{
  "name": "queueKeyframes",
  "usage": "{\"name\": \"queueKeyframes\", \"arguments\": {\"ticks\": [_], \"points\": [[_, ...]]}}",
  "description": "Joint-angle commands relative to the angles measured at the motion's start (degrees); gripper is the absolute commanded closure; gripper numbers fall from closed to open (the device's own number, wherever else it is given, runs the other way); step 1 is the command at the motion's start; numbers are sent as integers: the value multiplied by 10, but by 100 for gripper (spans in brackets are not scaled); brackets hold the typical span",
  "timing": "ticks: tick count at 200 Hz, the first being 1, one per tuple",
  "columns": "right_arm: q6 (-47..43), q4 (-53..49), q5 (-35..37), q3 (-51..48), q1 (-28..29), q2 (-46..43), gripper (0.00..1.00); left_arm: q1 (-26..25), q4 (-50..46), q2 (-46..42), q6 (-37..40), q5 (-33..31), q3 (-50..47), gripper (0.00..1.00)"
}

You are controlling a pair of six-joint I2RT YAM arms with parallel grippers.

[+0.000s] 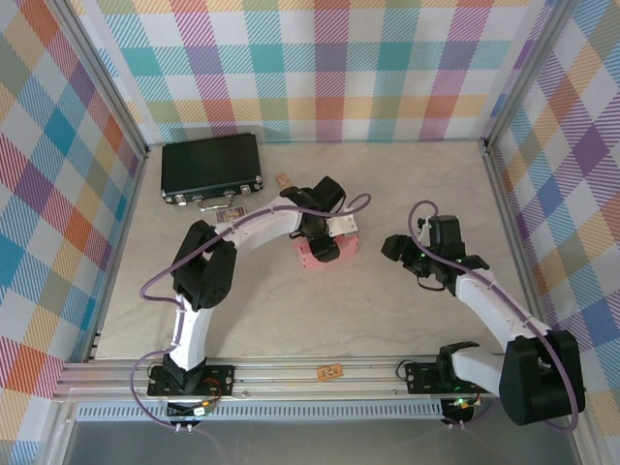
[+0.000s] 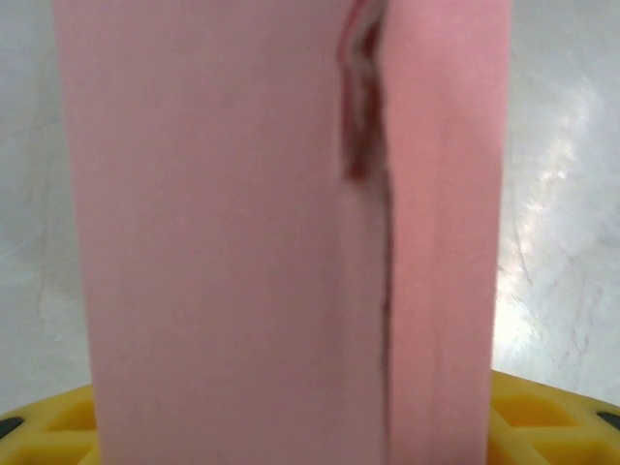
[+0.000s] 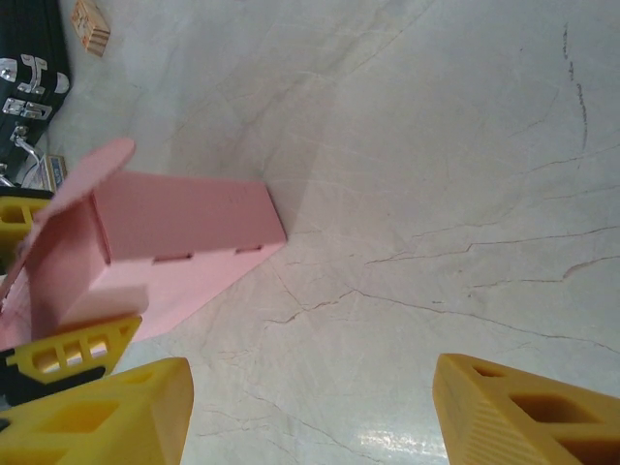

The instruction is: Fold the paper box

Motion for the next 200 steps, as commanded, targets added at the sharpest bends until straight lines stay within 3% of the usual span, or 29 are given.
{"name": "queueKeyframes", "arguments": {"ticks": [1,68,200], "points": [[-4,-12,0,-7,-5,-14,33,3,-3,-35,101,54,-17,40],[-1,-21,2,-15,-5,-26,33,8,-19,-47,202,104,-30,40],[-13,-26,3,-2,-5,-17,33,7,-42,-53,172,63,6,32]]}}
